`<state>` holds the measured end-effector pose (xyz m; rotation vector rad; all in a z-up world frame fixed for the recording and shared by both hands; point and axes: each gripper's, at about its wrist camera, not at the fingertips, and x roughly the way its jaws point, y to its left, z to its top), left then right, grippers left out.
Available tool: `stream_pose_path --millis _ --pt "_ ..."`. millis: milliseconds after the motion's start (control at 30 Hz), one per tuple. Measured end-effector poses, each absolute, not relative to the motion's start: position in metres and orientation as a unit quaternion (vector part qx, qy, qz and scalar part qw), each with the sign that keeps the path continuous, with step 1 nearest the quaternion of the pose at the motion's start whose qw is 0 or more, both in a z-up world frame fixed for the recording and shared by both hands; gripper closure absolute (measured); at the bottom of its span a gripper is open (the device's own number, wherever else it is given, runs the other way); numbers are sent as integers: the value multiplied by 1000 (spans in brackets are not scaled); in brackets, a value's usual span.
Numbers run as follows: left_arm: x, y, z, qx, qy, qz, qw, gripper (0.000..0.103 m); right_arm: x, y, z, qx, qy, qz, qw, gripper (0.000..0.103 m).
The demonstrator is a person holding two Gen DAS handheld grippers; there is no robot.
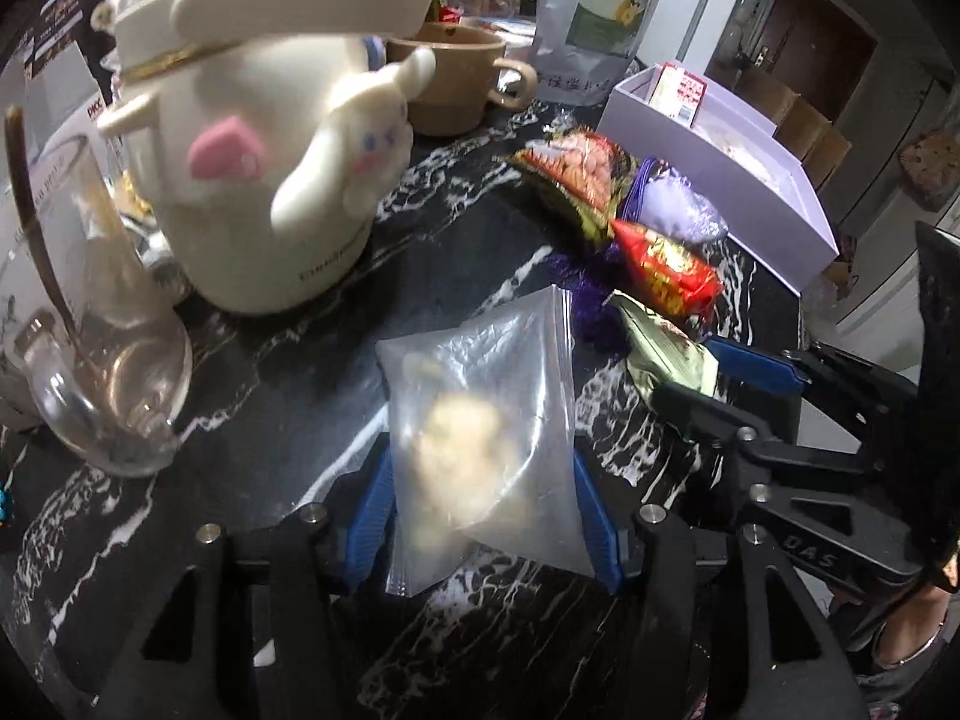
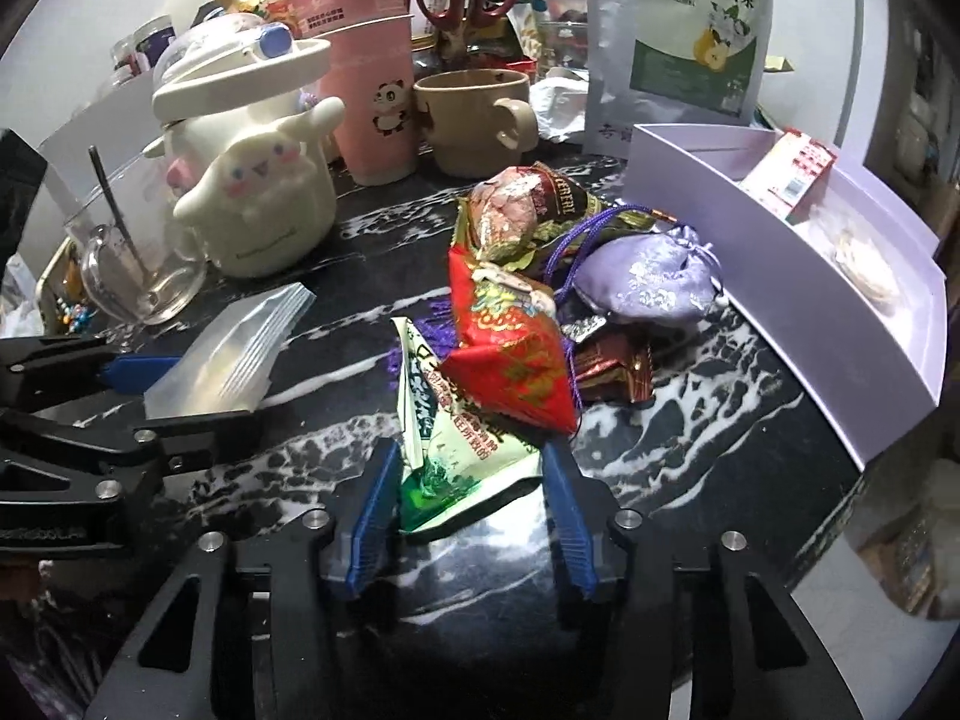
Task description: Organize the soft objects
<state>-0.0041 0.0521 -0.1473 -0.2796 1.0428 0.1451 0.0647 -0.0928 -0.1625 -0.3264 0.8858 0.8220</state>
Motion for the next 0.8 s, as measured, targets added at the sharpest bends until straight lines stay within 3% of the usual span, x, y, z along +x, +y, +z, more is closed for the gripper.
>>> stream_pose_path --millis 167,300,467,567,633,733,800 --pt "-2 46 -149 -110 500 74 856 47 56 -106 -161 -148 423 387 806 59" --pt "2 41 -150 -90 501 78 857 39 48 -118 -161 -147 435 382 802 59" --pt "8 40 -152 -70 492 84 864 38 40 -124 -161 -148 433 382 803 47" --pt "8 40 -152 -63 486 90 867 46 41 -119 -162 -138 435 380 805 41" --pt "6 41 -151 -66 483 90 868 51 42 -116 -162 -142 431 375 808 41" --pt "2 42 -151 -76 479 91 870 52 38 -110 -163 -176 416 361 816 55" --pt "1 42 -151 -83 478 90 870 53 37 -109 -163 -184 414 377 808 55"
